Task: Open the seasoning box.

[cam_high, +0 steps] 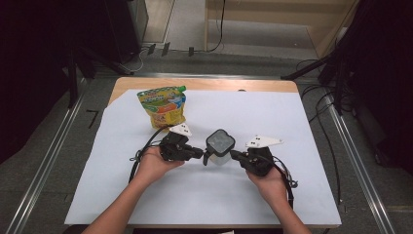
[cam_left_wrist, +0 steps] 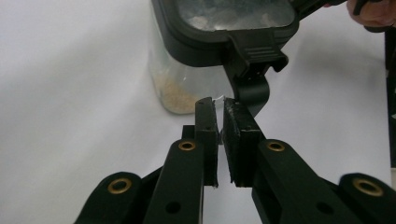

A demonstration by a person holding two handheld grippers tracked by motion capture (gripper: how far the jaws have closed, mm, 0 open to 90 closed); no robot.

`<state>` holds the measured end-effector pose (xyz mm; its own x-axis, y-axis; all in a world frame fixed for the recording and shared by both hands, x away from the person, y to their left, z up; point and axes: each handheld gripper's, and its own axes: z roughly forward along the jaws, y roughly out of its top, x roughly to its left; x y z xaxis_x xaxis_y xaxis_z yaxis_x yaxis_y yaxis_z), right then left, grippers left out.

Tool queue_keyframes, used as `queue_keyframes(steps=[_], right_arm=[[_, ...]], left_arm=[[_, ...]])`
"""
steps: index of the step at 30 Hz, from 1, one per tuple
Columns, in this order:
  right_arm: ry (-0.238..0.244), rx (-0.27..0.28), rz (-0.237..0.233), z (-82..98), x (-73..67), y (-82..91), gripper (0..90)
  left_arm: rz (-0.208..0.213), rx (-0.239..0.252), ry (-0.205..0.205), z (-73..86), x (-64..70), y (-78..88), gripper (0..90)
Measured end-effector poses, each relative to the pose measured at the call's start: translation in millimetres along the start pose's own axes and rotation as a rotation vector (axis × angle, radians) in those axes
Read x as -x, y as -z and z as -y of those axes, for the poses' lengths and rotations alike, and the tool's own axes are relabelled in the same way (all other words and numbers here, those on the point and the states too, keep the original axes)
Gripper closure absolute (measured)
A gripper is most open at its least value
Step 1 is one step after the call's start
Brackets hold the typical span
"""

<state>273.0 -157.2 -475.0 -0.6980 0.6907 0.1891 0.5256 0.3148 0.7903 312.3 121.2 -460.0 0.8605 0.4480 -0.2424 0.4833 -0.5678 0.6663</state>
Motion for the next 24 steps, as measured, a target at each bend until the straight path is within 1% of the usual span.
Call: queue_keyframes(steps=[2,5,9,10,12,17,19,22,24], right_arm=[[-0.010,-0.012,-0.003,0.4,1.0,0.0,90.0],[-0.013,-0.018,-0.007,1.1,2.1,0.2,90.0],[-0.014,-0.019,0.002,0.9,0.8,0.0,90.0],[-0.012,-0.020,0.007,0.9,0.6,0.0,90.0],[-0.013,-0.019,0.013,0.8,1.0,0.0,90.0],[-0.034,-0.014,0.025,0.3,5.3,-0.2,90.0],[-0.044,-0.012,0.035,-0.2,6.2,-0.7,90.0],[-0.052,-0.009,0.043,-0.9,6.8,-1.5,90.0],[-0.066,-0.014,0.042,-1.5,8.0,-3.0,90.0]], left_arm=[[0.007,-0.003,-0.005,0.0,0.5,-2.2,87.2],[-0.008,-0.003,-0.004,-0.7,3.8,-4.7,89.6],[-0.005,-0.004,-0.004,-2.3,6.1,-6.7,90.0],[-0.006,-0.001,0.002,-2.9,7.2,-7.5,90.0],[0.002,-0.001,0.002,-3.7,8.4,-8.9,90.0],[0.020,-0.007,-0.001,-5.9,12.8,-13.3,90.0],[0.024,-0.015,-0.014,-7.1,14.8,-14.9,90.0],[0.029,-0.025,-0.018,-8.3,18.1,-18.1,90.0],[0.042,-0.025,-0.016,-9.0,20.5,-21.2,90.0]])
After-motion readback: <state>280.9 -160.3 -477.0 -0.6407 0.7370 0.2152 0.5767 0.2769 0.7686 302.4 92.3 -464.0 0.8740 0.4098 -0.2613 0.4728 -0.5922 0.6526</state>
